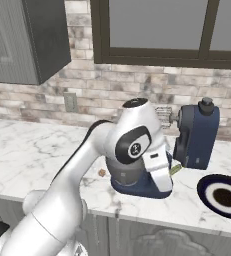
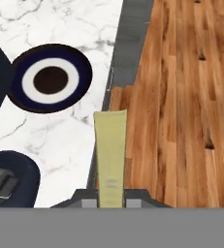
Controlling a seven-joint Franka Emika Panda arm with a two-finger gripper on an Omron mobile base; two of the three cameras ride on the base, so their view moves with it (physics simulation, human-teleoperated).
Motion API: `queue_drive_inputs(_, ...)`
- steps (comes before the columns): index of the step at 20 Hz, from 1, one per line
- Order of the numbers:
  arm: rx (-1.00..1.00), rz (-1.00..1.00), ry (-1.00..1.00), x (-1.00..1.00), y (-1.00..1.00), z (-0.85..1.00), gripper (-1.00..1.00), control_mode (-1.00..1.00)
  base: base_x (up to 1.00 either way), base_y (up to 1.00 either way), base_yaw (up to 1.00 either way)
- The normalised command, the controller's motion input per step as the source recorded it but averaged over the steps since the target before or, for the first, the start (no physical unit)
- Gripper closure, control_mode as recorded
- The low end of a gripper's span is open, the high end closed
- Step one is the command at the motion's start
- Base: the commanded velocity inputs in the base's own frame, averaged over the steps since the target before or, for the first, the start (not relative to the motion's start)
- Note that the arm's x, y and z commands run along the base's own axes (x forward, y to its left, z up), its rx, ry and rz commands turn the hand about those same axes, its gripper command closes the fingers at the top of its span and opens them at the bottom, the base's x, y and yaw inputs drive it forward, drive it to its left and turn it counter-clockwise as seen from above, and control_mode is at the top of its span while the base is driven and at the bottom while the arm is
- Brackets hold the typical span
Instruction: Add butter and sugar cubes to the stand mixer bowl and then turn on the stand mixer to begin making frosting.
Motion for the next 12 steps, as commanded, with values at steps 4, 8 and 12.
queue_drive_inputs(4, -0.19, 0.0, 0.13, 0.0, 0.91, 0.32, 1.0, -1.0, 0.0, 0.0, 0.0)
queue_drive_inputs(8, -0.15, 0.0, 0.18, 0.06, 0.91, 0.22, 1.0, -1.0, 0.0, 0.0, 0.0)
queue_drive_inputs(12, -0.11, 0.02, 0.23, 0.29, 0.85, 0.1, 1.0, -1.0, 0.0, 0.0, 0.0)
